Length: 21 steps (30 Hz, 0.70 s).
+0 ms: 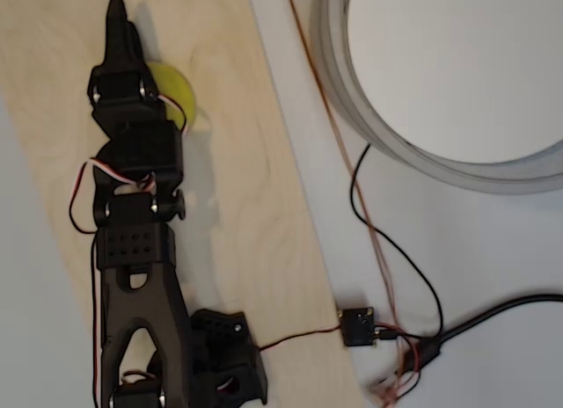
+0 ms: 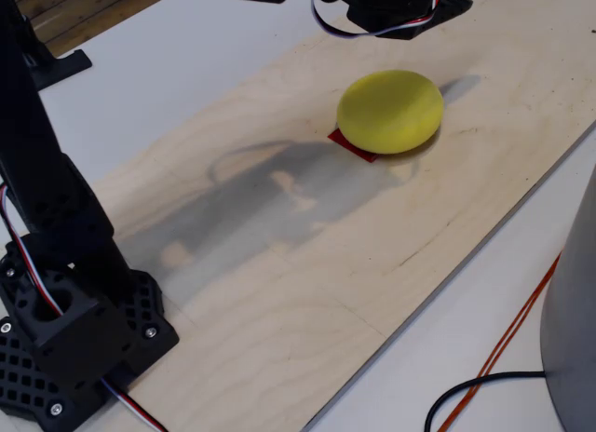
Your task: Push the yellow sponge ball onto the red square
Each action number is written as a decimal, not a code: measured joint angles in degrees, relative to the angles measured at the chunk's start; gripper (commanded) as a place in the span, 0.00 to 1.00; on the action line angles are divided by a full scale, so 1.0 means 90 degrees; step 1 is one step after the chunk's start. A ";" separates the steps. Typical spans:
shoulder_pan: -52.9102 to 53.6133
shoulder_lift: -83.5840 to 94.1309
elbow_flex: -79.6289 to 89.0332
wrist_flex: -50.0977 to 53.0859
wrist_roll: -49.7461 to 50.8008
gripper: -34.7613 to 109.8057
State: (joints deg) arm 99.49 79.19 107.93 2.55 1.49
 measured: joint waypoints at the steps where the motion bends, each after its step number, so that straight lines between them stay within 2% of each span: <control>1: 0.0029 -0.0146 -0.0117 0.0000 0.0078 0.37; 10: -0.0049 -0.1240 -0.0889 0.0000 0.0732 0.37; 21: -0.0039 -0.1523 -0.0840 0.0000 0.1709 0.37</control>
State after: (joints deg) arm 99.14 65.48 100.37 2.55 16.88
